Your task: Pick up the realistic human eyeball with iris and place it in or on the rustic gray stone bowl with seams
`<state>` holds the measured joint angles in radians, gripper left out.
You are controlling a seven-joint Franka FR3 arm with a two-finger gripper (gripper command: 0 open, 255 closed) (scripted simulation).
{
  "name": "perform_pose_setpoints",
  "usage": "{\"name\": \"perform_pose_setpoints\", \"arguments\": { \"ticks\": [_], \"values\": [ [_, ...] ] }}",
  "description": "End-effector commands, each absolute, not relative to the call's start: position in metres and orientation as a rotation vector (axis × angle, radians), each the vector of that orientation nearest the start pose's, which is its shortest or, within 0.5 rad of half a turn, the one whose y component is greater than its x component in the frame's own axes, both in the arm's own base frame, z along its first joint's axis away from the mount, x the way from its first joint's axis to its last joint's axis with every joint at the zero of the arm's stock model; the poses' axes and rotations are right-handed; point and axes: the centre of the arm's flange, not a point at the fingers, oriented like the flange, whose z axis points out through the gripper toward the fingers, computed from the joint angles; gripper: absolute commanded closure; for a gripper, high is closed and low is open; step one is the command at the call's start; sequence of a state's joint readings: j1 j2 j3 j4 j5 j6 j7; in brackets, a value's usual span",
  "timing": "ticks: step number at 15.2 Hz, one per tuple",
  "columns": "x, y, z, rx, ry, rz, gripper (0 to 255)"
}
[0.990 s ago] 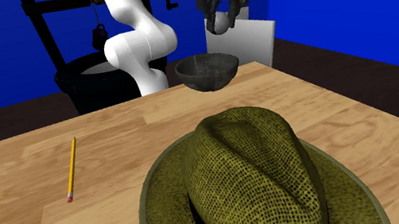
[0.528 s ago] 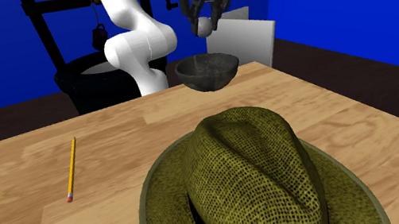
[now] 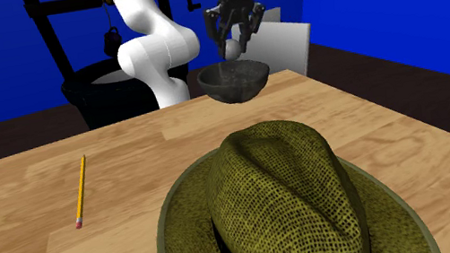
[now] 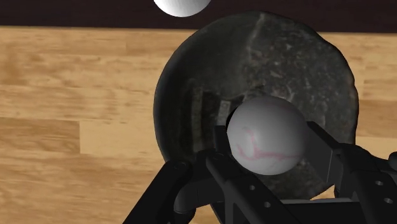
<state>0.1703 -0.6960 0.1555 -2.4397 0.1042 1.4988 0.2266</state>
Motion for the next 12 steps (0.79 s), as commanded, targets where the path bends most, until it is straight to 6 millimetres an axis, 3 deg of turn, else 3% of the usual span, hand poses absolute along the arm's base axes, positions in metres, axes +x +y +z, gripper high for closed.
{"name": "perform_pose_setpoints", "arguments": {
  "ticks": [1, 3, 11, 12],
  "values": [
    [0.292, 0.118, 0.505, -3.176, -0.072, 0.387, 255],
    [0.292, 0.118, 0.492, -3.176, -0.072, 0.387, 255],
    [0.292, 0.118, 0.492, -3.176, -0.072, 0.387, 255],
    [0.292, 0.118, 0.492, -3.176, -0.072, 0.387, 0]
  ]
}}
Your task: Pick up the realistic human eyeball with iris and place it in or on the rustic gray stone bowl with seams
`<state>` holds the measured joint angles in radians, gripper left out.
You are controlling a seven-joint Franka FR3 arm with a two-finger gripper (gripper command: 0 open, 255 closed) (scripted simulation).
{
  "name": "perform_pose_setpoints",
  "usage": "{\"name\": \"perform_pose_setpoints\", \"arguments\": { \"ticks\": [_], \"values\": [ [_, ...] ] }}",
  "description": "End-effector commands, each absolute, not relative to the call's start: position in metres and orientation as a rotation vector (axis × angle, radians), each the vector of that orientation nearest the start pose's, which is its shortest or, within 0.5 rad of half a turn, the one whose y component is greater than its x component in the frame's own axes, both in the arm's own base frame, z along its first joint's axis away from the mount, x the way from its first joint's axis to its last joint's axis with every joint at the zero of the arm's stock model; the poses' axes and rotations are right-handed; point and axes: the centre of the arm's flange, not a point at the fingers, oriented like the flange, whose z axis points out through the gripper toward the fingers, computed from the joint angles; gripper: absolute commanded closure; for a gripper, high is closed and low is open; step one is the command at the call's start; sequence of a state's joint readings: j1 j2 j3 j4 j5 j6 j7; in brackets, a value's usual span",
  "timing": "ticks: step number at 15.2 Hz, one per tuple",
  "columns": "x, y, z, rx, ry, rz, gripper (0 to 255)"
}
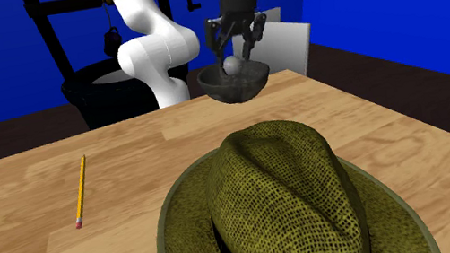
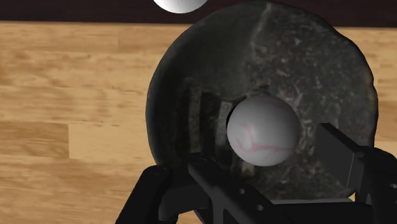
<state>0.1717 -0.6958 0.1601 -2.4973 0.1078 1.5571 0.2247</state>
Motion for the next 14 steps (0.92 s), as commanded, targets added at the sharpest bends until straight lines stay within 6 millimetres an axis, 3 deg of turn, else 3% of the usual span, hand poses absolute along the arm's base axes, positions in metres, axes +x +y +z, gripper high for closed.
{"name": "perform_pose_setpoints", "arguments": {
  "ticks": [1, 5, 9, 14],
  "values": [
    [0.292, 0.118, 0.492, -3.176, -0.072, 0.387, 0],
    [0.292, 0.118, 0.492, -3.176, -0.072, 0.387, 0],
    [0.304, 0.121, 0.541, -3.176, -0.072, 0.387, 0],
    [0.304, 0.121, 0.541, -3.176, -0.072, 0.387, 0]
  ]
}}
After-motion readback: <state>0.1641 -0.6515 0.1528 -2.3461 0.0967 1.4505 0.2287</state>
